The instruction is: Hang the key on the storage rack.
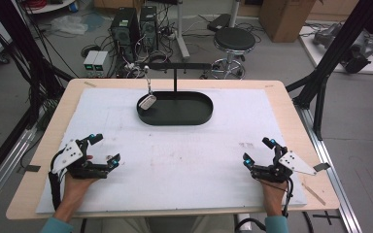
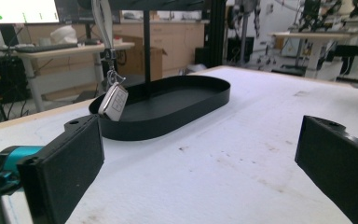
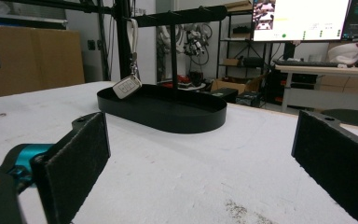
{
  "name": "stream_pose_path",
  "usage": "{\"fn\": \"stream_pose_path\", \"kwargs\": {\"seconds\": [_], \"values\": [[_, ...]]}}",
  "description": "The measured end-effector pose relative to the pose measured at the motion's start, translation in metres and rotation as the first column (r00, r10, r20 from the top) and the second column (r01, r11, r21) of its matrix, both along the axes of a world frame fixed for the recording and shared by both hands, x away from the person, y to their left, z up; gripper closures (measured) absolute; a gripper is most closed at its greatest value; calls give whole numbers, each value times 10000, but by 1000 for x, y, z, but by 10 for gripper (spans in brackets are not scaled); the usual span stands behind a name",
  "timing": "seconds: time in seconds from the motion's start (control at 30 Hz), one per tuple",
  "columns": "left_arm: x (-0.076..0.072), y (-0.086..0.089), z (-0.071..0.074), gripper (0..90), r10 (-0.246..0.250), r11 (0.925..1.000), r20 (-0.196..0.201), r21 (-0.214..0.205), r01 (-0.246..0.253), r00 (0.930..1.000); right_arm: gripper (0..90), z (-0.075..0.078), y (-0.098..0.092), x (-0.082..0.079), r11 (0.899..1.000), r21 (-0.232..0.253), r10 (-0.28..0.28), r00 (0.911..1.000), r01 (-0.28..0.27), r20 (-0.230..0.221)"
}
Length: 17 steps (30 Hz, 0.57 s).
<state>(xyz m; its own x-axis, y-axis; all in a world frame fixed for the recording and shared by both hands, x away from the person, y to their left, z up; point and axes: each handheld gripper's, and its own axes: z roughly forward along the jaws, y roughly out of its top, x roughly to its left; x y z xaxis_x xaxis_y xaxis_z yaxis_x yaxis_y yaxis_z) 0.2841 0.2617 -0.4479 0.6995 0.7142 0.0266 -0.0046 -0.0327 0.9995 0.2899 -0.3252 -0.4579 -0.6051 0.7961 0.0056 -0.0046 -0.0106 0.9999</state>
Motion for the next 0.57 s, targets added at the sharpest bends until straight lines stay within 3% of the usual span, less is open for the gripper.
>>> {"fn": "stream_pose_path", "kwargs": {"seconds": [0.2, 0.57], "values": [[-7, 3, -9, 17, 75, 9994, 320, -351, -64, 9995, 36, 0, 0, 0, 10000, 6, 3, 10000, -3, -7], [-7, 6, -10, 17, 174, 9978, 255, -641, -157, 9995, 35, 0, 1, -1, 10000, 58, 42, 9999, -41, -100]]}}
